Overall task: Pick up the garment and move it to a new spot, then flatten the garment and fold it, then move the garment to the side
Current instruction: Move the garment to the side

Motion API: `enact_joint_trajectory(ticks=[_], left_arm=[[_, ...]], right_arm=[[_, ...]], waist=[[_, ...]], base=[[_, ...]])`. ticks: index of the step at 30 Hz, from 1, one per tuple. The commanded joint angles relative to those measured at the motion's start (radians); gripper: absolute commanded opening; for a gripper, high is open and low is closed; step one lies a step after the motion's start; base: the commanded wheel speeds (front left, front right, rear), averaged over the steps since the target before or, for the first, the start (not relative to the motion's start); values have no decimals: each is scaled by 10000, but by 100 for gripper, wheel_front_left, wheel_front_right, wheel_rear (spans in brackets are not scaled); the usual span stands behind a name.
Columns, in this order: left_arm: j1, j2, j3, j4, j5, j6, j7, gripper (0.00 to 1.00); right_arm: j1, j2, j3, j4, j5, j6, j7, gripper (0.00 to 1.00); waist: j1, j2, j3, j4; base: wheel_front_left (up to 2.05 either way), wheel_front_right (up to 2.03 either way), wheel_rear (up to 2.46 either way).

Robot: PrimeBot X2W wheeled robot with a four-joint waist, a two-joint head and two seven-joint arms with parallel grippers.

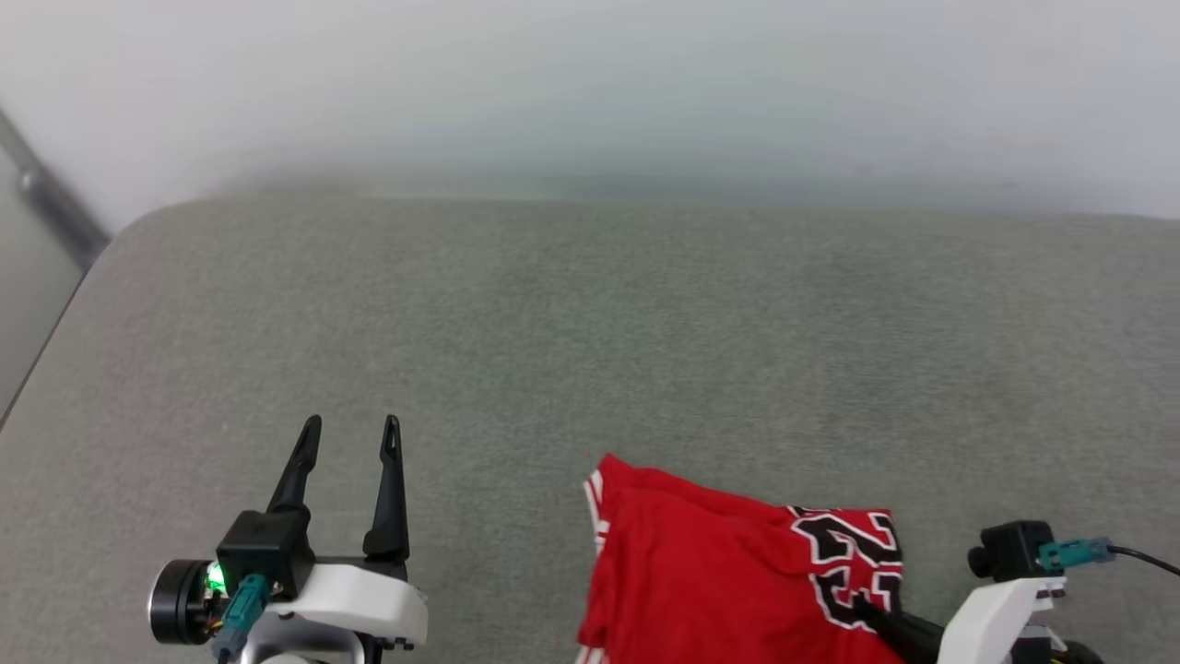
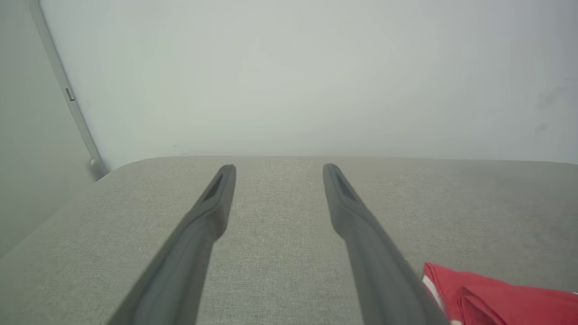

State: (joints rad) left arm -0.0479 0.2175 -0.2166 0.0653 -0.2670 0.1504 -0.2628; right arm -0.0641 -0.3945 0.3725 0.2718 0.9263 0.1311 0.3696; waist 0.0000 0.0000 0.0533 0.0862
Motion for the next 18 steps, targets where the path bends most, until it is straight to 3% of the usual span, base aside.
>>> enact_joint_trajectory(ticks=[1, 2, 6, 12, 18], left_arm=[[138, -3, 0, -68, 31, 4, -24, 100], [138, -3, 0, -68, 31, 4, -24, 100], [329, -54, 6, -354, 68, 7, -22, 100], [16, -86, -105, -653, 166, -52, -23, 100], [-569, -12, -311, -1005, 361, -153, 74, 100]], right_arm=[[-109, -210, -105, 150, -302, -7, -30, 0], [-109, -210, -105, 150, -302, -7, -30, 0], [-647, -614, -538, 522, -1573, -7, 183, 0], [-1725, -295, -958, 858, -2085, -6, 341, 0], [-2903, -252, -1162, 1391, -2262, -6, 169, 0]], waist=[[0, 0, -322, -464], [0, 0, -322, -464], [0, 0, -274, -1816], [0, 0, 284, -3351], [0, 0, 1274, -4213]], base=[[0, 0, 0], [0, 0, 0], [0, 0, 0], [0, 0, 0], [0, 0, 0]])
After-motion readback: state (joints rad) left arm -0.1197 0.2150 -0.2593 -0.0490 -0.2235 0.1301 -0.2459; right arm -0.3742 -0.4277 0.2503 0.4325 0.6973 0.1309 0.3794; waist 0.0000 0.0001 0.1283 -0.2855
